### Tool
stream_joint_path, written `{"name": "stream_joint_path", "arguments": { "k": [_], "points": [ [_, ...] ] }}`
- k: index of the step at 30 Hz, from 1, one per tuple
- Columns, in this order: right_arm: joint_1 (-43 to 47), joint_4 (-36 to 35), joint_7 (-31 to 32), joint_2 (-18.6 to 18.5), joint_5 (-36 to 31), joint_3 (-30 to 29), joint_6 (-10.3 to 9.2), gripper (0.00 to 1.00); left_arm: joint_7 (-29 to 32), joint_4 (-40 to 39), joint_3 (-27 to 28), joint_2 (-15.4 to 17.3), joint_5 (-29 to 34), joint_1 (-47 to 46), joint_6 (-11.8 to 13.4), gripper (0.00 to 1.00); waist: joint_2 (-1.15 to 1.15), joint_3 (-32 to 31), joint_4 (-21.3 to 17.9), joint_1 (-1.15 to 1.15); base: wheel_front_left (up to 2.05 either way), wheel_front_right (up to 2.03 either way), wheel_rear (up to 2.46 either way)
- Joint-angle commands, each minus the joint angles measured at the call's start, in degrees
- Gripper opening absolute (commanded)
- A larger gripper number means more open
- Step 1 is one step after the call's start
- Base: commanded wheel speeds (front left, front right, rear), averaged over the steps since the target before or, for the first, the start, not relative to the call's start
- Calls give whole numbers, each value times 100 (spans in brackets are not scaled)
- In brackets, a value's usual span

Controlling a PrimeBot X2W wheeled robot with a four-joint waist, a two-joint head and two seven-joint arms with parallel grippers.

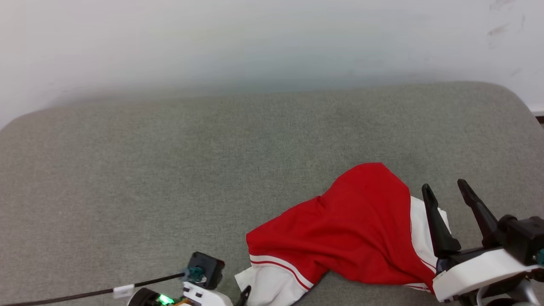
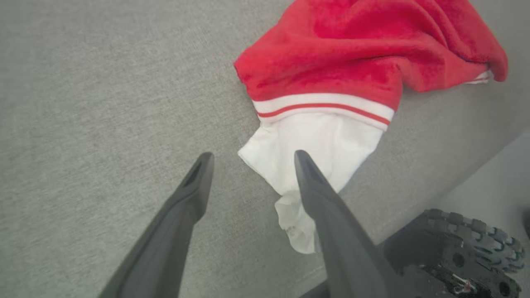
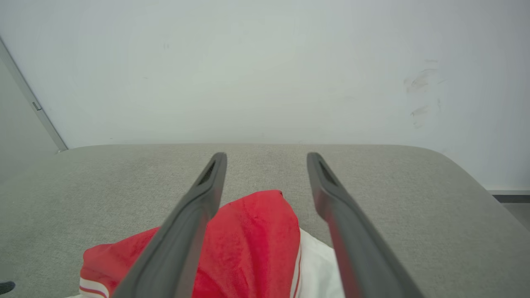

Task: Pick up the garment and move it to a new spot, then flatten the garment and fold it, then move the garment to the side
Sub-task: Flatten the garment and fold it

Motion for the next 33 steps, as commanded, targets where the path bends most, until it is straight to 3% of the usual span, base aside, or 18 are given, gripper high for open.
{"name": "stream_joint_path", "arguments": {
  "k": [1, 15, 17, 19, 28, 33],
  "points": [
    [-84, -19, -23, -26, 4, 26, -2, 100, 119, 45, -79, 30, 0, -106, -62, 100, 0, 147, -52, 0, 0, 0, 0],
    [-410, 104, -128, -98, 165, 107, -2, 100, 1441, 1142, -929, -301, -188, -524, -672, 100, 0, 680, -254, 0, 0, 0, 0],
    [-429, 133, -134, -105, 163, 95, -2, 100, 1574, 1294, -958, -362, -288, -496, -681, 45, 0, 662, -259, 0, 0, 0, 0],
    [-407, 164, -122, -101, 161, 79, -2, 100, 1579, 1388, -948, -390, -355, -494, -691, 0, 0, 609, -254, 0, 0, 0, 0],
    [-183, 280, 117, -73, 270, -131, -2, 100, 566, 1174, -396, -406, -256, -504, -347, 0, 0, 235, -72, 0, 0, 0, 0],
    [4, 663, 657, -179, 432, -504, -3, 100, -85, 919, -116, -364, -128, -418, -90, 0, 0, 47, 68, 0, 0, 0, 0]
  ]
}}
